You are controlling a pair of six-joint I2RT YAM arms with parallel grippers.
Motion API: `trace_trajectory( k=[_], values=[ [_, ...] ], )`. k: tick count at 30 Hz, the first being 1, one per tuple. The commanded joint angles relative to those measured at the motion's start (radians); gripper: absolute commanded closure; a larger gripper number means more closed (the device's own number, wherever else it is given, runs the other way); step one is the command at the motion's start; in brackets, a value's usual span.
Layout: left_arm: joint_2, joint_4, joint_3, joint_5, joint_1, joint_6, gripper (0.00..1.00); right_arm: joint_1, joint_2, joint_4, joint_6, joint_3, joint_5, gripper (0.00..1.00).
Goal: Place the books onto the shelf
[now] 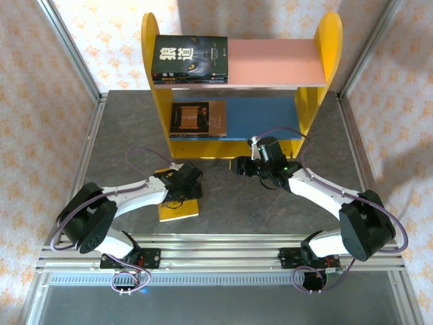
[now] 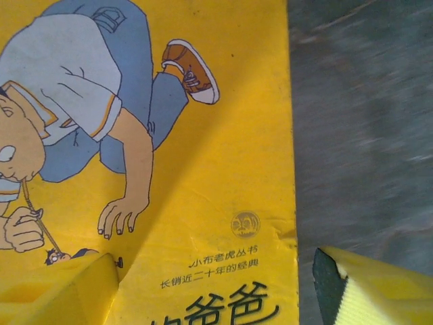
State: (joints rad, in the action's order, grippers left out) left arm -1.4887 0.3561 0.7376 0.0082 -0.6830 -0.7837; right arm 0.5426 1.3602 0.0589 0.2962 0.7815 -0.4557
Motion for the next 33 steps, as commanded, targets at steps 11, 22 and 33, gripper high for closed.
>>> trace_trajectory(
  k=[11, 22, 33],
  values=[
    [-0.296, -0.318, 0.179, 0.292, -0.154, -0.006, 0.28, 0.005, -0.040, 0.126, -0.015, 0.021, 0.122, 0.35],
    [-0.141, -0.261, 0.161, 0.185, -0.126, 0.080, 0.24, 0.004, 0.018, 0.154, -0.071, 0.047, 0.138, 0.33],
    [-0.051, -0.239, 0.088, 0.143, -0.047, 0.066, 0.24, 0.004, 0.118, 0.149, -0.085, 0.075, 0.058, 0.30]
  ],
)
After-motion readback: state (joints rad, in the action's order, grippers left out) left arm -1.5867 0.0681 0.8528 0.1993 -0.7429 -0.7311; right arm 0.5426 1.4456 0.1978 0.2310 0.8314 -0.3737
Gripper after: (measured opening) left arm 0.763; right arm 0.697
